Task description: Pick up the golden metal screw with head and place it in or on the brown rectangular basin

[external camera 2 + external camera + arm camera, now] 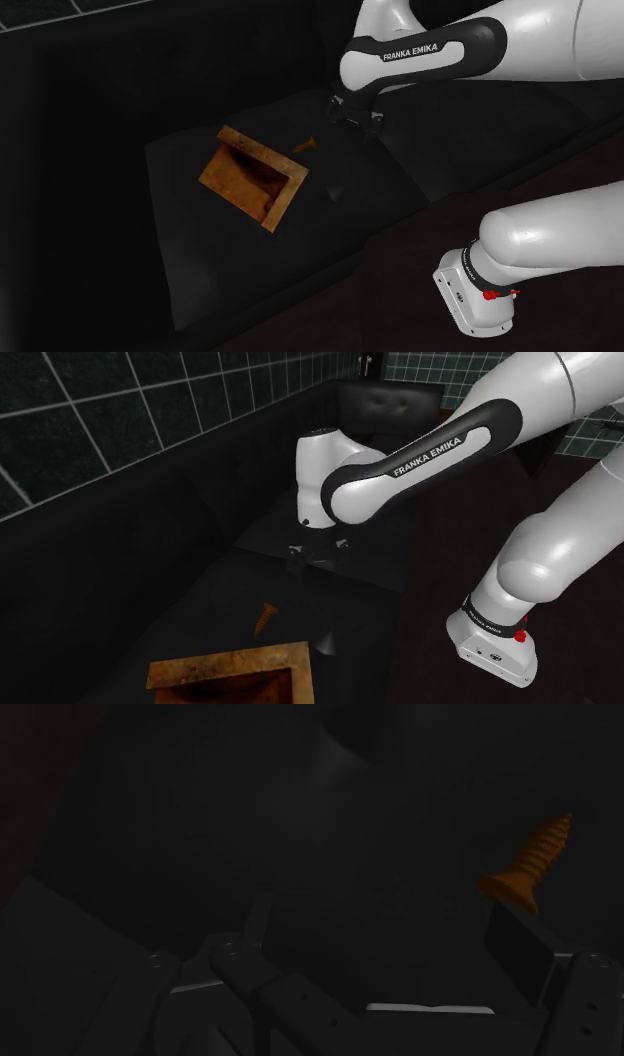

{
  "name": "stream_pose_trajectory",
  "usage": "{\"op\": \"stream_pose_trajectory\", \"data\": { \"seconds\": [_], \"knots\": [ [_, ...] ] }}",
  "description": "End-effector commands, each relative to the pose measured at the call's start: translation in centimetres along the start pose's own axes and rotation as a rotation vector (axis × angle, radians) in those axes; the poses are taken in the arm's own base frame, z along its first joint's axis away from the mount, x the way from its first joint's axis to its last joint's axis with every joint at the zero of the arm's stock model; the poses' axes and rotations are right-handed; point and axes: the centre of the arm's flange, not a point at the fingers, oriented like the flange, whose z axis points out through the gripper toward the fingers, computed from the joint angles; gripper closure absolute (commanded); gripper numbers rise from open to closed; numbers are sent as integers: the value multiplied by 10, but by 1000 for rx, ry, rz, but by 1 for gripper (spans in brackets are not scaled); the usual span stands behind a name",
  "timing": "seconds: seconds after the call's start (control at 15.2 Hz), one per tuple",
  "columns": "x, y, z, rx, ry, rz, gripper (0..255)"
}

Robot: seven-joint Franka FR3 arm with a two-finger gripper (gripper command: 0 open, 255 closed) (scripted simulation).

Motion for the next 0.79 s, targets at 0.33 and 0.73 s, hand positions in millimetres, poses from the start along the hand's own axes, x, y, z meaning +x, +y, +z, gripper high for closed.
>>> {"op": "stream_pose_trajectory", "data": {
  "seconds": [0.33,0.73],
  "knots": [
    [4,-71,53,19,-7,139,0],
    [16,-134,98,34,-13,254,0]
  ]
}}
